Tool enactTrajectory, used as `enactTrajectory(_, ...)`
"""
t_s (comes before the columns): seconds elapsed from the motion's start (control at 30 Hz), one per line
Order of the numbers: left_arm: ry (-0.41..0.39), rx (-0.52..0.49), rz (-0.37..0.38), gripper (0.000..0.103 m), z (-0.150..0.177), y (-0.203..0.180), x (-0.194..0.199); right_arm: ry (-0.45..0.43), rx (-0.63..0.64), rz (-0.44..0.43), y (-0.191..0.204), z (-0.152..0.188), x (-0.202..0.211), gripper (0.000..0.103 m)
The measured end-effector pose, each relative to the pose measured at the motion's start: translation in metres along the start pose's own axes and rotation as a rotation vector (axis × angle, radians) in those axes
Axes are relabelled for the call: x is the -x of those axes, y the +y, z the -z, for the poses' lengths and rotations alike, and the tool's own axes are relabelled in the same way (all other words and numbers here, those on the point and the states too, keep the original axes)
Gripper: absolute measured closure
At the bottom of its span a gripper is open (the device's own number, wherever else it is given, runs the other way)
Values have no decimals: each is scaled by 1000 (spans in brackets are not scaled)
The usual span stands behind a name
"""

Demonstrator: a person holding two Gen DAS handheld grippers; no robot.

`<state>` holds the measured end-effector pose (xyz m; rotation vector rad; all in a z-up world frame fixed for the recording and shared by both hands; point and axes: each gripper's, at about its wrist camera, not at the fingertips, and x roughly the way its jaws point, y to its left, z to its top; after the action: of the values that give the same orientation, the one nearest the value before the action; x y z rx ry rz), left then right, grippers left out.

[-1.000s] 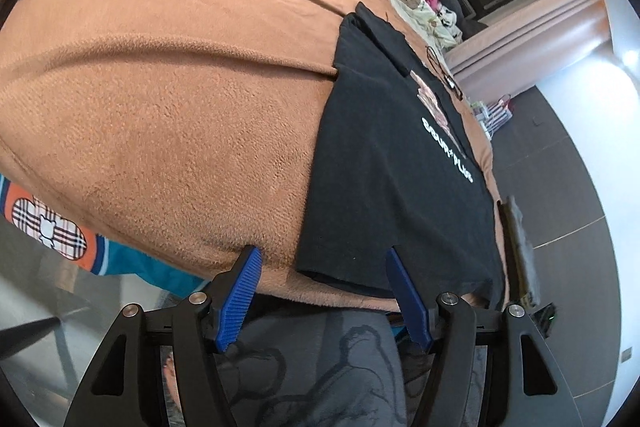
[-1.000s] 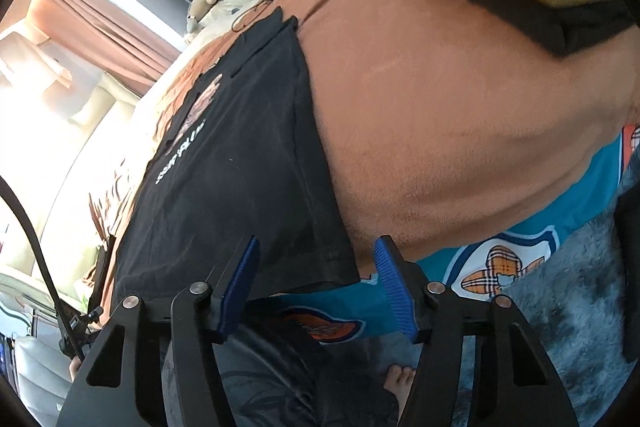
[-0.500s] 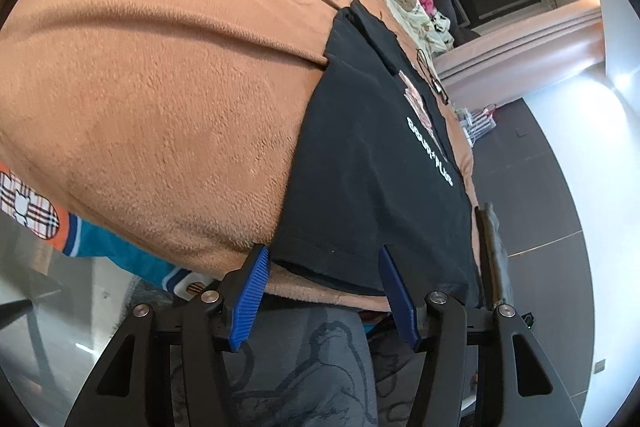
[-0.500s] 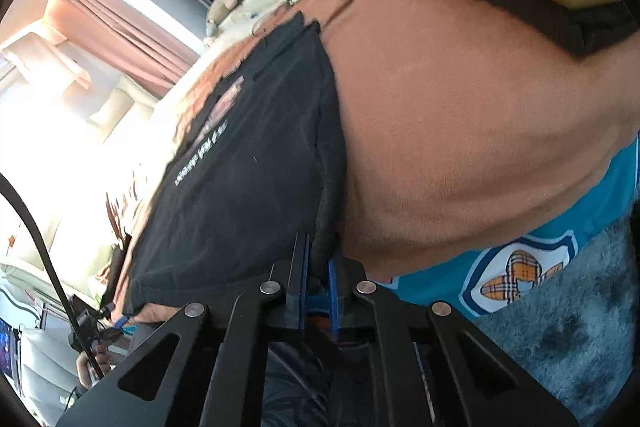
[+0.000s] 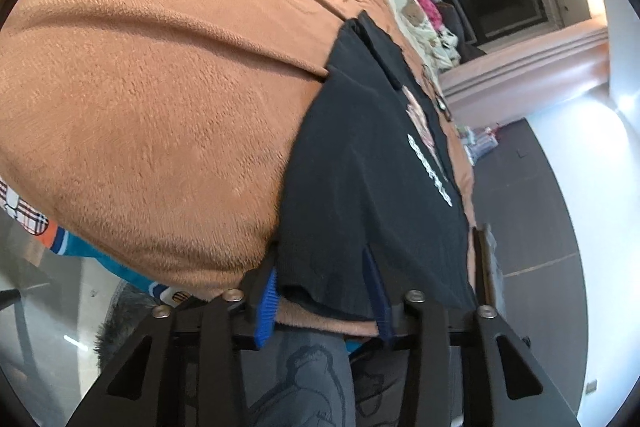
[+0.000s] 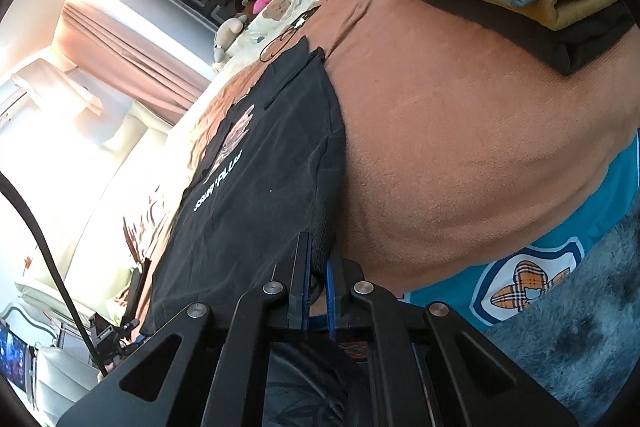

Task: Fold small clothes
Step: 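Lift the held hem with both grippers and fold it over toward the collar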

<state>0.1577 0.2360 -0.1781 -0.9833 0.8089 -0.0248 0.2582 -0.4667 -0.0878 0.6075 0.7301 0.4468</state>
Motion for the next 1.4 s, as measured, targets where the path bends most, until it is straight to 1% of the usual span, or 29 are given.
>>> enactTrajectory(0.03,-4,2,-26,79,-2,-2,-2,0,-3,-5,2,0,0,100)
enactTrajectory(0.07,-6,3,-50,95,-5,-3,-5,0,-16,-17,6,-4,-4,100)
enactTrajectory(0.1,-8,7,-63,98,-7,-2,-6,-2,-29,-31,7,-7,-3,100)
enactTrajectory(0.17,-30,20,-47,98,-8,-2,-2,-12,-31,-42,12,-9,1,100)
enactTrajectory(0.23,-62,10,-40,98,-9,-5,6,-19,-26,-55,18,-12,4,100)
enactTrajectory(0.43,-126,6,25,99,-15,-16,32,-47,-4,-82,35,-15,9,101)
enactTrajectory(0.57,-161,-2,61,99,-18,-28,45,-62,0,-88,39,-12,10,101)
enactTrajectory(0.67,-188,-1,95,99,-20,-34,56,-86,-16,-70,37,-10,17,101)
enactTrajectory(0.77,-212,3,125,99,-23,-38,70,-108,-14,-81,40,-8,24,101)
enactTrajectory(0.97,-271,3,180,100,-30,-45,105,-136,-1,-140,49,-3,31,101)
enactTrajectory(1.13,-303,-14,215,101,-27,-57,129,-154,3,-183,57,4,35,101)
enactTrajectory(1.4,-345,-37,274,101,-15,-69,165,-188,11,-232,44,13,44,101)
